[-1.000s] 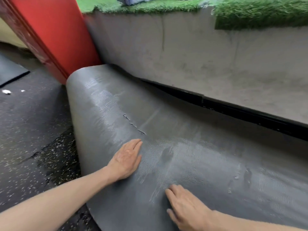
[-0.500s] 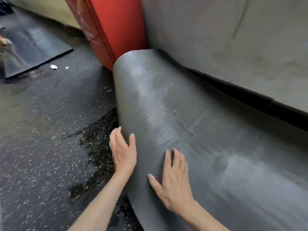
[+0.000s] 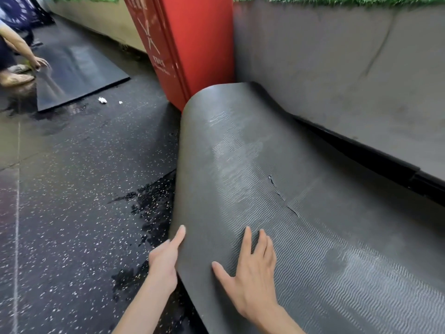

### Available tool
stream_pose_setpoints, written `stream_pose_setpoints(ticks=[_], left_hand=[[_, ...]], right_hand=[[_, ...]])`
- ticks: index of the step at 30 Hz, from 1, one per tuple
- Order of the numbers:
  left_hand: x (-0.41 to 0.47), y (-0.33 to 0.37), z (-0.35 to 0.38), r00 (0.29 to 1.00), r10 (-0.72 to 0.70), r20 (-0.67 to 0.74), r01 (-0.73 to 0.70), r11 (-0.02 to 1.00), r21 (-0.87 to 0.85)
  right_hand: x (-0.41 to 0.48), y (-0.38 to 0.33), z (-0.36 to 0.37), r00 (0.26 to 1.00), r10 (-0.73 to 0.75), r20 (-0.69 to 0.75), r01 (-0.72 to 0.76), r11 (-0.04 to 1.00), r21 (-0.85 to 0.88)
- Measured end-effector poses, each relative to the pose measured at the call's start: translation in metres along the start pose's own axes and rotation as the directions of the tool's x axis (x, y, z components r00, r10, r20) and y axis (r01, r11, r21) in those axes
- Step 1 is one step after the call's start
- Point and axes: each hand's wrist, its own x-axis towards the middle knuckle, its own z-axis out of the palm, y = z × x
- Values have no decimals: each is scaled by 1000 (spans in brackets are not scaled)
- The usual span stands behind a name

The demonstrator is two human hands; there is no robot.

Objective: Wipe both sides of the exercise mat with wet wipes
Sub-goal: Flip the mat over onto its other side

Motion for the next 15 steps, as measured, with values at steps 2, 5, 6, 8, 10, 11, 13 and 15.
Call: stream_pose_setpoints(ticks=[2,5,6,8,10,11,13,15], left_hand=[[-7,3,-10,989,138,-49,-133,987,95],[-3,0,-20,963,254,-88,-211,919,334],[0,-3,-21,957,275,-95,-217,892,396],[7,-9,-20,948,293,-124,-198,849,490],[12,-14,-17,941,301,-153,-179,828,532],[14,-15,-15,937,304,-170,-165,818,551],[15,-13,-9,927,317,-199,-133,776,617],[16,-10,-5,925,318,-209,-109,748,654]], right_hand=[[-2,-5,2,999,-4,35,6,998,-58],[-2,-8,19,998,26,58,-20,996,-90],[-3,-9,23,998,13,60,-7,995,-96],[-3,-9,31,994,-11,105,23,992,-120],[-3,-7,37,990,5,143,16,990,-141],[-2,-3,40,988,9,156,14,989,-150],[0,-1,33,979,2,202,27,990,-137],[4,5,27,962,-46,269,83,988,-131]])
